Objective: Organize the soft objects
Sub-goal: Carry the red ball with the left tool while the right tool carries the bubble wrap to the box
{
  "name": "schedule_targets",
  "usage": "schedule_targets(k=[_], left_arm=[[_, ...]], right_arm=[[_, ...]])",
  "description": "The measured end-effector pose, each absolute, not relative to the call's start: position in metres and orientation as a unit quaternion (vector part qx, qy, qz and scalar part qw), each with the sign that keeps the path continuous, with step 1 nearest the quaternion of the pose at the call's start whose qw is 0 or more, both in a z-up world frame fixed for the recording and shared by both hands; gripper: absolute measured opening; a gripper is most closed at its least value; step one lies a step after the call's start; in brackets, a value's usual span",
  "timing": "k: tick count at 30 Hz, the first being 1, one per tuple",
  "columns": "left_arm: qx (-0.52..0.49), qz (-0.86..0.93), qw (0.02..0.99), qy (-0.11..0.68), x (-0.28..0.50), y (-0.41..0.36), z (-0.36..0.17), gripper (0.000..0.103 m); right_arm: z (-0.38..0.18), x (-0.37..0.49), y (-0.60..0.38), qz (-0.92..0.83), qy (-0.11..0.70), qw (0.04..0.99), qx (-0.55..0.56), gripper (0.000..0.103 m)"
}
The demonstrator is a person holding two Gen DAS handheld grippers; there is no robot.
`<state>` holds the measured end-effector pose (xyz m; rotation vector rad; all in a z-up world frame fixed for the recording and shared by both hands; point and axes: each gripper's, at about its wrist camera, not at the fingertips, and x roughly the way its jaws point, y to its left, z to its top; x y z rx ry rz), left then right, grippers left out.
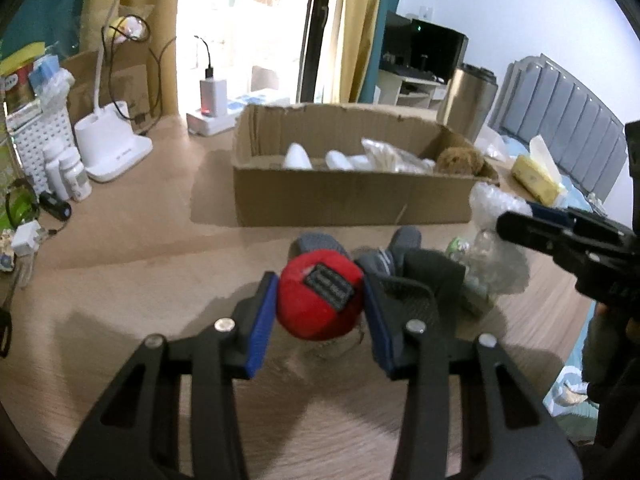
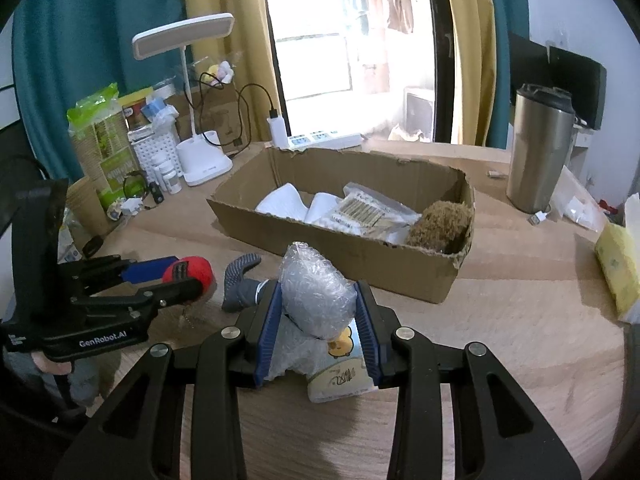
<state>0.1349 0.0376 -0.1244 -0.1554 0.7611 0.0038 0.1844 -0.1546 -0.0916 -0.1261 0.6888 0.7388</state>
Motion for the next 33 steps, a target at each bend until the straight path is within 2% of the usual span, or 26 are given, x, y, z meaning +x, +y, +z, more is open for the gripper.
schedule_targets(k=[33], left_arm=[[-0.081,0.008,0.947,0.311,0.168,0.066,-0.072,0.044]], right_arm=[[-0.056,0.221,-0.136,0.361,0.294,0.883,-0.062,0.039]])
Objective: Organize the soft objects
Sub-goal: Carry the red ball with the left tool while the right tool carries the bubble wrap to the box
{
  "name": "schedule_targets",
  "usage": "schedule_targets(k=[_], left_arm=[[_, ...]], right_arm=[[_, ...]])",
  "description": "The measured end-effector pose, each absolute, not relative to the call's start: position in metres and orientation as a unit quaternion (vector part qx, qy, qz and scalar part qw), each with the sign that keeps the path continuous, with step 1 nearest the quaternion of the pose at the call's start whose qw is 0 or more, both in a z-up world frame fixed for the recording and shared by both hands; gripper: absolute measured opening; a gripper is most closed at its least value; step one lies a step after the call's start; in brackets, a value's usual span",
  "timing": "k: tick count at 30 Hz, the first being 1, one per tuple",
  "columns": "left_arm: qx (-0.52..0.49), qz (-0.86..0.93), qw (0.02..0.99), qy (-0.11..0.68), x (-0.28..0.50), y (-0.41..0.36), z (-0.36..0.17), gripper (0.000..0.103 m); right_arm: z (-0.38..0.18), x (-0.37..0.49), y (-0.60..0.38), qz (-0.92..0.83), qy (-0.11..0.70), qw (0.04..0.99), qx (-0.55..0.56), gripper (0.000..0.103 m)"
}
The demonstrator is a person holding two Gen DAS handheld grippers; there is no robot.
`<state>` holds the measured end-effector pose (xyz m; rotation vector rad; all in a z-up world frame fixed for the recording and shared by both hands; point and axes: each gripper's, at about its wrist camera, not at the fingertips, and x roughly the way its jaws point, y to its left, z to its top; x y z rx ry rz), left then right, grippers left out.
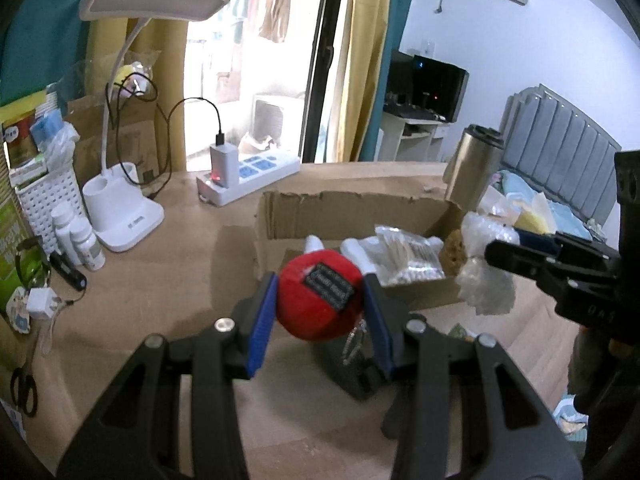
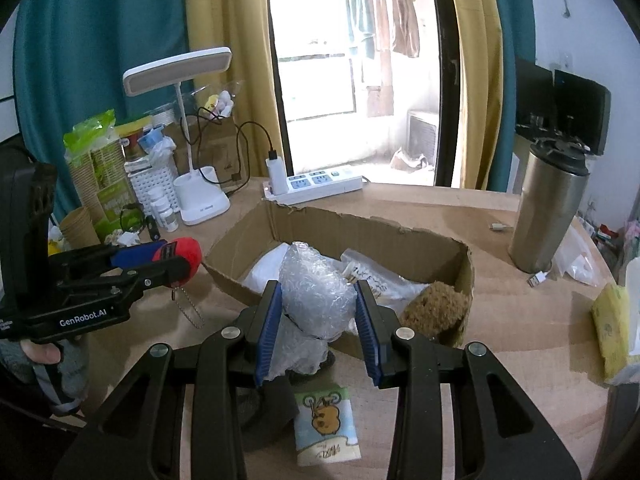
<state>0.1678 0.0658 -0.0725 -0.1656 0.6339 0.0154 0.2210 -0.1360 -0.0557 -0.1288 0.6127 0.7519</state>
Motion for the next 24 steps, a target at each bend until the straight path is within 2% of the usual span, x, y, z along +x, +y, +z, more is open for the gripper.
schedule_targets(k=[24], left_arm=[[-0.073,0.004,0.94,0.334,0.219,0.076,-0.086,0.045]], right_arm=[[-0.06,0.262,-0.114,0.369,0.303,0.877,-0.056,0.039]])
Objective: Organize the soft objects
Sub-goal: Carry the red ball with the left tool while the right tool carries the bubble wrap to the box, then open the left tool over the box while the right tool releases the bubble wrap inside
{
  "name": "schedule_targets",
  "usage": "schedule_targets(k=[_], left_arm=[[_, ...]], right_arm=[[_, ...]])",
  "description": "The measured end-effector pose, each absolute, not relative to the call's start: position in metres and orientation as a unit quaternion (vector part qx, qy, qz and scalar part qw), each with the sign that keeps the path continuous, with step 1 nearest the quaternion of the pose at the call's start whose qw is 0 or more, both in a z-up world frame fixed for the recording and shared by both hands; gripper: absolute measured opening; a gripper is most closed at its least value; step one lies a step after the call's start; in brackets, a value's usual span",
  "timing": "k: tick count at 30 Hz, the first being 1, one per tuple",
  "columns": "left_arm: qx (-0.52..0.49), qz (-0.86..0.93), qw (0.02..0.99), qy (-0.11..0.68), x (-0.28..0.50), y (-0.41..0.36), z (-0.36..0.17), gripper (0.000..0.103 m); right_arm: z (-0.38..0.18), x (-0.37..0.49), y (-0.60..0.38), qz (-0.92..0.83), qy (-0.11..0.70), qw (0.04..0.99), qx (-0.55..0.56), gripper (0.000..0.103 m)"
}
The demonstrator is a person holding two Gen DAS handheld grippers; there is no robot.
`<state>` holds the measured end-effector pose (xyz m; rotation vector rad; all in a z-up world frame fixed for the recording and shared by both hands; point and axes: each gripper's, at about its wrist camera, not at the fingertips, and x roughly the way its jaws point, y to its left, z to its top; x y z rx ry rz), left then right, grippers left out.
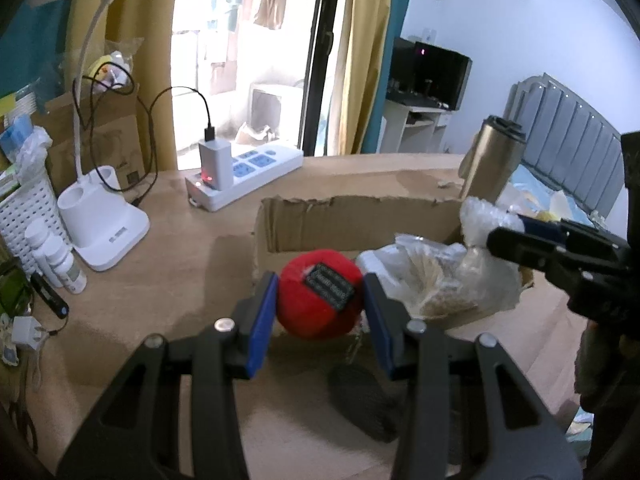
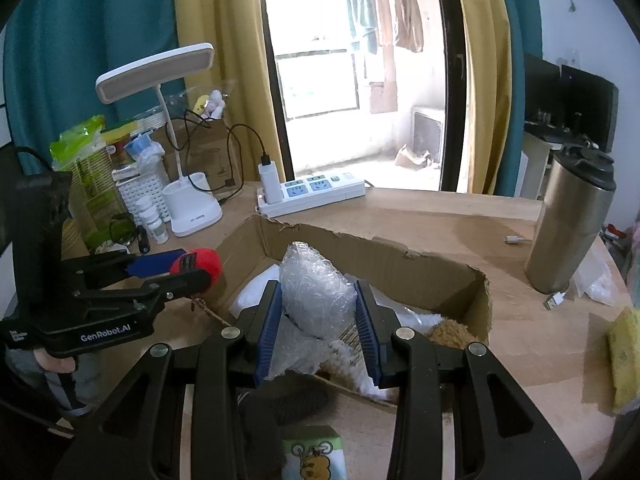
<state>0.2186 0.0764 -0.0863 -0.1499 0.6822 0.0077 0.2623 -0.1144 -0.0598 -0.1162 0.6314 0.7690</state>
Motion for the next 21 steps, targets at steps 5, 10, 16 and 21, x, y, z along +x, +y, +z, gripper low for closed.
schedule_targets(k=[5,10,16,21], left_arm=[[-0.08,0.005,0.933,0.35,0.228,0.08,-0.094,0.051],[-0.086,-0.003,0.931,0.354,0.231,0.083,-0.097,0.065],[-0.098,-0.007,0.936,0.339,0.223,0.095,-0.09,0.069],[-0.106,-0.001,0.937,0.332,0.215,0.108,-0.088,0.07]], right_arm=[[-0.061,0.27,-0.109,0.371,0.305,0.875,-0.057,0.039],[-0.063,0.278,-0.1,0.374,0.309,0.873,-0.054,0.039],[-0.066,0.281,-0.08,0.383,0.313,0.867,-0.057,0.039],[-0.067,0.282,-0.062,0.391,0.314,0.863,-0.066,0.039]])
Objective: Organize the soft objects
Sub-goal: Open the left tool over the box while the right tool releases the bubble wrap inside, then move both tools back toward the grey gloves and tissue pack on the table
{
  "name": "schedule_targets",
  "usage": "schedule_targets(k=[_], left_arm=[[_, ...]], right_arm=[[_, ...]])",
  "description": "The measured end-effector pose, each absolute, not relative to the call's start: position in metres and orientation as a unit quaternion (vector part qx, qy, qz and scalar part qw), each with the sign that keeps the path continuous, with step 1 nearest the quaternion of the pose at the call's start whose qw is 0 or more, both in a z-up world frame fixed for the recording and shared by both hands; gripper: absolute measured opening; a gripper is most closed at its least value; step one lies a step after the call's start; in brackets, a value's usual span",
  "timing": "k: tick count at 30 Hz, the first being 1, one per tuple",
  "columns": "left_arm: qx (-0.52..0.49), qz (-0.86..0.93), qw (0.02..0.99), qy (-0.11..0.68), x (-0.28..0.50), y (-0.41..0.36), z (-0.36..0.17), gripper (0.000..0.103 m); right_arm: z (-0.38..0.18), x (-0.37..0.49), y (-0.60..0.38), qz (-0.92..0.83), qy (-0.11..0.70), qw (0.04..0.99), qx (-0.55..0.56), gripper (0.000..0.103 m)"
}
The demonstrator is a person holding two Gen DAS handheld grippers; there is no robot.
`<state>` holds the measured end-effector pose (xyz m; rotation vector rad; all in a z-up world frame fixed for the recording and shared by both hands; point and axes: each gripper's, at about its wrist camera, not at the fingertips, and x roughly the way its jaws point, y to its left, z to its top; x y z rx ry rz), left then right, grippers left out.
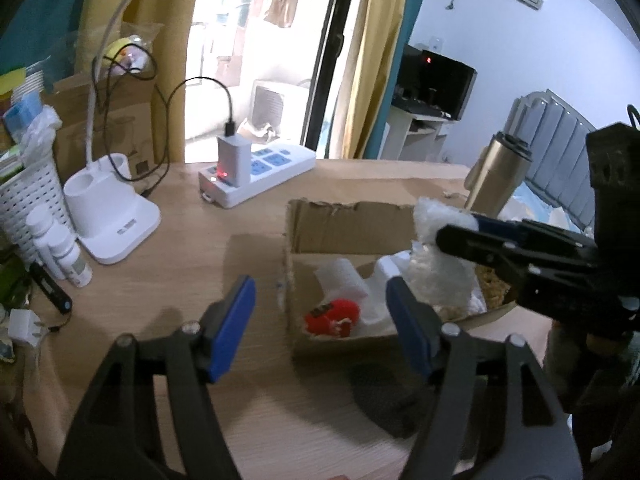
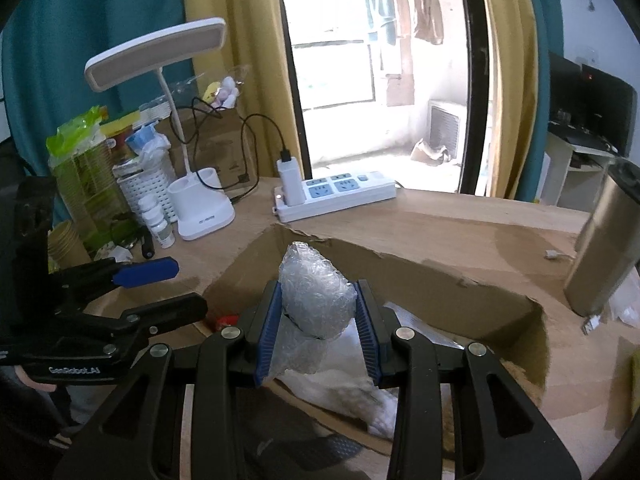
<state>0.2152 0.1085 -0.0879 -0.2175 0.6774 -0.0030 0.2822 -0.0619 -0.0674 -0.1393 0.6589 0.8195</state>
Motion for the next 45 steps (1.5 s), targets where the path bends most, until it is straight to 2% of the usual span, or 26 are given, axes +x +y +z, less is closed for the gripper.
schedule_targets(k=[23,26,29,45], left_arm=[[-0.148,0.047,0.933,0.326,0.21,0.168,-0.108,0.07],[-0.149,0.05,0.932,0.325,0.212,0.171,-0.11,0.07],[-0.149,0.053,0.932,0.325,0.212,0.172,-0.111,0.07],[-0.135,0.056,0.944,0.296,0.196,0.158,-0.088,0.07]], right_arm=[[-0.081,0.308,0.01,0.409,0.333,0.844,-0.094,0.039],[-0.083,0.311,0.016,0.409,0.335,0.843,-0.098,0.042],[-0.086,0.313,0.018,0.408,0.34,0.842,-0.098,0.05],[-0.068,0.292,-0.011,0.389,0.326,0.857,-0.088,0.051]])
